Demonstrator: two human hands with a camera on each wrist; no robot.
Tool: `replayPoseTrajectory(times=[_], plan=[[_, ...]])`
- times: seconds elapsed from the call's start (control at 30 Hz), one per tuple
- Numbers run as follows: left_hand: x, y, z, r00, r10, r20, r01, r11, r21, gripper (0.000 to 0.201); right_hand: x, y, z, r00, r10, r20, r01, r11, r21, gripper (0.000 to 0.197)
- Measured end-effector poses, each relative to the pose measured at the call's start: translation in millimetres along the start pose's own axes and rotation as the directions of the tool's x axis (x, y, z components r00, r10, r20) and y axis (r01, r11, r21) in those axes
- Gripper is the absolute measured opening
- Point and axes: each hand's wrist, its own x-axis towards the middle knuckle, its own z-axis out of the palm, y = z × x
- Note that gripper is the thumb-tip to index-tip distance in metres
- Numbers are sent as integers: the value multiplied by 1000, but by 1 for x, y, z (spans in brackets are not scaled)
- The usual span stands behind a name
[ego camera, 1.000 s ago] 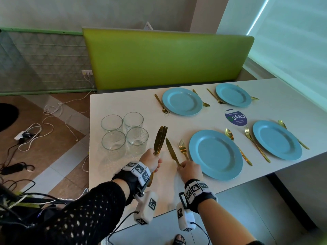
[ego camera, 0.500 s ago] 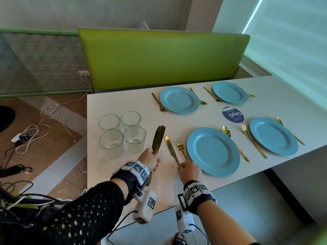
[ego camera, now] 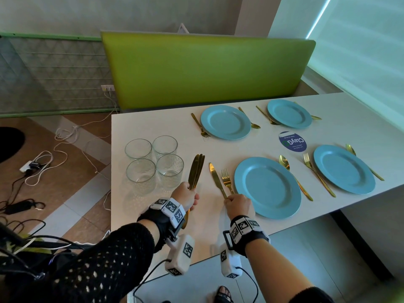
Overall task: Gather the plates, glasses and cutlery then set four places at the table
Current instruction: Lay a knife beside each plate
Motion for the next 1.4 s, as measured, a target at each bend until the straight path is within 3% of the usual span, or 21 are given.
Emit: replayPoseTrajectory(times=[0.13,0.23,0.33,0.57,0.73,0.93,1.1,1.23,1.33,1.4], plan=[[-1,2,-1,999,-41,31,42,999,-26,14,0,0,0,1000,-7,-3,7,1000,-13,20],[4,0,0,1000,-20,-9,20,999,25,31,0,1,0,1000,-3,1,3,1000,-14,20],[4,1,1,999,-32,-1,32,999,-20,31,0,2,-1,1000,-3,0,3,1000,-16,20],[2,4,1,1000,-25,9,25,999,-26,8,0,2,-2,1000,2,-3,-2,1000,-17,20],[5,1,-2,1000,-4,0,4,998,66,31,0,3,-2,1000,9,-8,-9,1000,-19,19],[-1,4,-4,997,-60,53,60,998,-3,33,-1,4,-2,1000,1,-4,-1,1000,-20,19],[4,2,-2,1000,8,-13,-7,998,69,31,-1,4,-6,1000,-2,3,2,1000,-20,18],[5,2,-3,1000,28,3,-28,995,101,30,1,8,-19,1000,1,-10,-1,1000,24,17],[4,3,-2,1000,15,27,-17,998,58,10,6,17,-37,999,-3,-34,6,997,76,13],[2,4,0,999,7,34,-8,1000,28,23,10,26,-50,999,-3,-49,8,996,93,11]])
